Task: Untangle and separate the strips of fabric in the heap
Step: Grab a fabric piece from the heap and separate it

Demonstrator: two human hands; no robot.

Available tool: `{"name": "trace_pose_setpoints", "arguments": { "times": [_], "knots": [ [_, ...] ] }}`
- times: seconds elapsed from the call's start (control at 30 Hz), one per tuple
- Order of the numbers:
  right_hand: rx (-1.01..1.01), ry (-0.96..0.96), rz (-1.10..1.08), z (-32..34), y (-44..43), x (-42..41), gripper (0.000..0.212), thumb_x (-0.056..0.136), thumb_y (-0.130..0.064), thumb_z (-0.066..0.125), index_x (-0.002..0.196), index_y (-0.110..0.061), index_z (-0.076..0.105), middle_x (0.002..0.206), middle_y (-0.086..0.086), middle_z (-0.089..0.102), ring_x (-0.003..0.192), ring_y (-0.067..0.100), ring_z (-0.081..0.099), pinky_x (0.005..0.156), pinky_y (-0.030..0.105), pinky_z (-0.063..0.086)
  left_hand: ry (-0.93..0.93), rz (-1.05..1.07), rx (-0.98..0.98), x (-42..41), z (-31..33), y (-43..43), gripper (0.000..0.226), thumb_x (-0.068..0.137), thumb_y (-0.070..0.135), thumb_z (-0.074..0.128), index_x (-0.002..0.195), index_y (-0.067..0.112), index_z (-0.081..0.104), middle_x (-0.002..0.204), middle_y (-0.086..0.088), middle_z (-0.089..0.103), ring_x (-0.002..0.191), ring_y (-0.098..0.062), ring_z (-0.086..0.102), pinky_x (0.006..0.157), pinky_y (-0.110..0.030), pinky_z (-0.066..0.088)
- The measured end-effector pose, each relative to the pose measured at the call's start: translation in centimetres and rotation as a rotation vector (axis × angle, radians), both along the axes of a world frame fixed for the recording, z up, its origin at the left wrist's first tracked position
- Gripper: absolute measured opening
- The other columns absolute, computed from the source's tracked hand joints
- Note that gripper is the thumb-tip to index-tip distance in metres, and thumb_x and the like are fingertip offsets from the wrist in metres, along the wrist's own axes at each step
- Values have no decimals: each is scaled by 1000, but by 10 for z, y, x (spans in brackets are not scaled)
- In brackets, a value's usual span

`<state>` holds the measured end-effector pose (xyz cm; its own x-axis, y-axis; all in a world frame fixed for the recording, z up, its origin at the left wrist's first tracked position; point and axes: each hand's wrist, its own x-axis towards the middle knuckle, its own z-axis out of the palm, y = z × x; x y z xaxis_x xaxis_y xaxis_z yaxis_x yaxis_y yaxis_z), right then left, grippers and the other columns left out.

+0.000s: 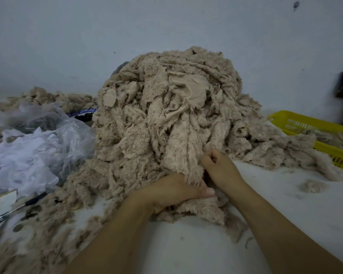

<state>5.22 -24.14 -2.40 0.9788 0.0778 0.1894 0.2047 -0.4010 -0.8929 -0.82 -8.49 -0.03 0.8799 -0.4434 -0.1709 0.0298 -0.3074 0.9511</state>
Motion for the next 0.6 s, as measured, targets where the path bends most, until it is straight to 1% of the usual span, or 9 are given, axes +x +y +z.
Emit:
{"name": "trace_pose_setpoints", "arguments": {
  "times": [0.1,0.13,0.17,0.23,0.3,0.37,0.47,0.53,0.6],
  "knots": [
    [257,111,78,3,3,-2,33,94,-46,55,78,-17,49,76,2,54,71,15,53,64,28,42,-5,-3,4,1,1,1,14,87,34,76,76,26,74,75,10,72,72,-2,66,67,-14,49],
    [242,128,131,2,6,-4,35,92,-53,56,82,-19,53,80,-3,60,75,10,58,69,27,47,2,-7,19,1,1,2,18,87,34,76,71,27,73,70,12,70,67,-1,64,63,-13,48],
    [187,119,175,1,8,-6,32,91,-55,57,84,-24,55,82,-11,63,76,2,61,70,19,48,4,-1,49,1,-1,2,26,86,37,77,62,28,70,63,14,66,60,0,61,59,-14,45],
    [42,39,142,-2,11,-7,29,97,-45,52,77,-25,52,75,-13,60,66,-4,57,57,6,39,16,24,114,2,-2,2,33,83,45,77,57,27,68,58,13,64,55,-4,60,58,-19,43],
    [-47,-38,-1,-1,9,-5,37,103,-35,41,69,-20,43,68,-4,49,62,8,47,50,15,32,3,56,62,2,-3,0,25,86,47,72,67,32,76,65,11,71,58,-3,65,57,-16,47],
    [-11,-30,-109,5,4,-3,36,105,-35,33,76,-21,48,74,-4,50,68,7,46,58,24,35,-56,164,-10,5,-4,-1,37,95,50,60,68,31,77,59,6,68,41,-3,50,45,-13,40],
    [111,-32,-58,11,0,-8,33,105,-42,30,82,-30,51,74,-6,50,69,7,48,65,30,34,12,465,-291,16,-3,1,48,98,53,52,73,21,78,62,-7,62,41,-8,44,42,-17,38],
    [-5,-92,101,14,3,-15,35,105,-40,31,80,-28,52,74,-3,50,69,9,47,61,27,36,165,565,-584,21,0,7,44,100,48,49,93,15,77,59,-2,64,40,-9,48,38,-19,39],
    [-218,-151,303,13,11,-21,34,106,-33,33,76,-28,50,75,-8,52,66,-3,45,60,17,35,266,545,-702,23,1,12,50,98,54,47,107,12,73,76,-4,75,52,-14,65,44,-20,49]
  ]
}}
